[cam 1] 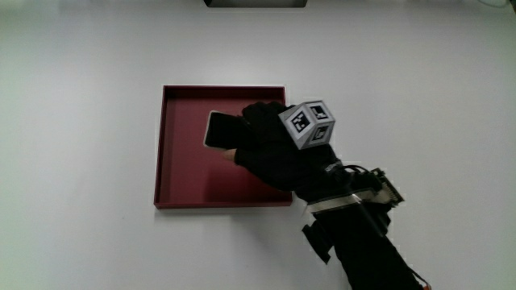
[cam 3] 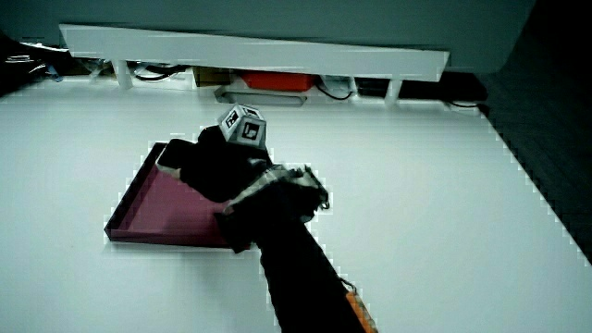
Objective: Place eraser
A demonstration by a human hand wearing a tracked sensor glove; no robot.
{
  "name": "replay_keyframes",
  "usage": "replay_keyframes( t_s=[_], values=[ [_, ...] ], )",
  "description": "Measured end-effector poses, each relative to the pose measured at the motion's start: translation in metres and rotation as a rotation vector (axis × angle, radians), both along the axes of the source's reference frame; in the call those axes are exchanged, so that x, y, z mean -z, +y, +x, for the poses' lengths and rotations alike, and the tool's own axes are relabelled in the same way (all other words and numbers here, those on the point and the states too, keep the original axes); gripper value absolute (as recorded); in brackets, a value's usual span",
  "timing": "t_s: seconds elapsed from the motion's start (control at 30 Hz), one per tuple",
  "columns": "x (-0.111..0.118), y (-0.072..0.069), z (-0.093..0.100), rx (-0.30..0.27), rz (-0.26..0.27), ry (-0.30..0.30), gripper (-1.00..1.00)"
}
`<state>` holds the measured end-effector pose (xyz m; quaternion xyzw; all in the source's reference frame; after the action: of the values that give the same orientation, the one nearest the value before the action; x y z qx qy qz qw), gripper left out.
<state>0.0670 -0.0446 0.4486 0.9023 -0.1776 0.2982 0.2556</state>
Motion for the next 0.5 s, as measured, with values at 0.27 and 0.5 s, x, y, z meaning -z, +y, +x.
replay_keyframes(
  t_s=[0.27, 0.5],
  values=[
    [-0.028, 0.006, -0.025, 0.032, -0.058, 0.041, 0.00],
    [-0.059, 0.011, -0.034, 0.051, -0.115, 0.082, 0.00]
  ],
)
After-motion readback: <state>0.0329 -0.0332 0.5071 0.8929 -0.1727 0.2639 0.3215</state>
